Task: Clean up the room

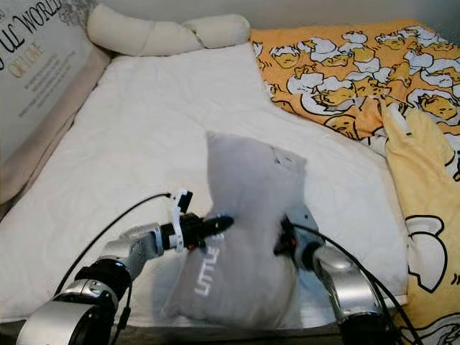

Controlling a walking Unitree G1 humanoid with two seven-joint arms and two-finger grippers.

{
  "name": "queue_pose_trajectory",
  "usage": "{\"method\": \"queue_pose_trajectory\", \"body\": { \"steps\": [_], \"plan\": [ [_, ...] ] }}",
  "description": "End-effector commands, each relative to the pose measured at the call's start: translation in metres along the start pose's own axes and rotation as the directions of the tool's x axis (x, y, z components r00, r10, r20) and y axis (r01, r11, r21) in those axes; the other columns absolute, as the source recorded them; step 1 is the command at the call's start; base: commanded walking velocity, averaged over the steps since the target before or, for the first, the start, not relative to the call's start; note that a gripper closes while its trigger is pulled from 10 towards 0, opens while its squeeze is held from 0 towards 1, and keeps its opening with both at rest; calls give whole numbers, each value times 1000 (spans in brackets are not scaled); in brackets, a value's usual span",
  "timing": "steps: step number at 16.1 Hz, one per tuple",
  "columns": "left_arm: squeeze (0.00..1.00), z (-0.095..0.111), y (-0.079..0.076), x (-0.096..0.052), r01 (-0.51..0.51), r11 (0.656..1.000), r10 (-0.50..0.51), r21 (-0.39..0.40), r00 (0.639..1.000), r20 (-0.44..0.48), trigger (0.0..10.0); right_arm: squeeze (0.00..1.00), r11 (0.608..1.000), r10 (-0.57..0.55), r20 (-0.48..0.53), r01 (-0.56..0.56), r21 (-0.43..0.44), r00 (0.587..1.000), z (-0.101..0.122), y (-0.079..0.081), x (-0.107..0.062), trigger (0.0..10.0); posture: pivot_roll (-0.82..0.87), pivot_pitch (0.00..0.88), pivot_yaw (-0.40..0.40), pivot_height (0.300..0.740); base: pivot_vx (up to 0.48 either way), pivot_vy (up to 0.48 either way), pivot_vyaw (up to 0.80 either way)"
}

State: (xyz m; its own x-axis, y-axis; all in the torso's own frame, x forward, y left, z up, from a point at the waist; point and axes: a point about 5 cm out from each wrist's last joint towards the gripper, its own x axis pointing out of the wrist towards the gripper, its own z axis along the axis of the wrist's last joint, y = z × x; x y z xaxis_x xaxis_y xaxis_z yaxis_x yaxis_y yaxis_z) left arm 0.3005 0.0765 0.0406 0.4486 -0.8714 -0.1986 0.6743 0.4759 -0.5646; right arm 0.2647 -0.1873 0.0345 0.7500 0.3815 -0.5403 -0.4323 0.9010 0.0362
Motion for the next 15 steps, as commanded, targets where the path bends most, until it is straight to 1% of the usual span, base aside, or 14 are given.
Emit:
{"method": "queue_pose_trajectory", "body": {
  "steps": [1,2,3,4,6,7,8,9,11,13,14,15],
  "plan": [
    [0,1,1,-2,-41,997,42,62,999,-15,0,0,1000,20,158,-19,-8,987,40,10,5,0,-211,0,114,740,0,0,0],
    [0,3,1,-3,-50,996,50,80,999,-8,0,0,1000,15,176,-15,-1,984,44,11,4,0,-206,0,112,740,0,0,0],
    [0,16,0,-9,-90,988,81,124,994,70,0,0,1000,-13,245,9,17,969,57,13,3,0,-188,0,102,740,0,0,0],
    [0,34,-2,-17,-153,977,126,146,976,179,0,0,999,-44,318,33,40,947,70,16,1,0,-174,0,95,740,0,0,0],
    [0,52,-13,-26,-245,943,179,224,944,278,0,0,994,-90,406,59,88,910,84,21,-4,0,-154,0,89,740,0,0,0],
    [0,57,-22,-26,-261,936,179,238,932,315,0,0,992,-107,438,65,110,893,88,24,-5,0,-150,0,88,740,0,0,0],
    [0,59,-26,-25,-274,930,186,245,925,330,0,0,990,-116,450,68,122,885,89,25,-5,0,-147,0,87,740,0,0,0],
    [0,62,-31,-24,-310,913,207,266,912,354,0,0,986,-133,459,69,152,878,89,27,-5,0,-138,0,85,740,0,0,0],
    [0,68,-36,-22,-342,906,229,248,891,392,0,0,984,-142,460,74,162,876,89,30,-5,0,-139,0,92,740,0,0,0],
    [0,70,-39,-22,-348,901,229,260,889,396,0,0,982,-151,464,80,168,873,90,30,-4,0,-139,0,92,740,0,0,0],
    [0,73,-40,-22,-374,882,242,288,882,404,0,0,981,-175,474,111,160,863,93,28,-5,0,-144,0,102,740,0,0,0],
    [0,78,-34,-23,-505,810,354,299,827,436,9569,0,963,-256,461,187,192,850,94,22,-4,9843,-146,0,107,740,0,0,0]
  ]
}}
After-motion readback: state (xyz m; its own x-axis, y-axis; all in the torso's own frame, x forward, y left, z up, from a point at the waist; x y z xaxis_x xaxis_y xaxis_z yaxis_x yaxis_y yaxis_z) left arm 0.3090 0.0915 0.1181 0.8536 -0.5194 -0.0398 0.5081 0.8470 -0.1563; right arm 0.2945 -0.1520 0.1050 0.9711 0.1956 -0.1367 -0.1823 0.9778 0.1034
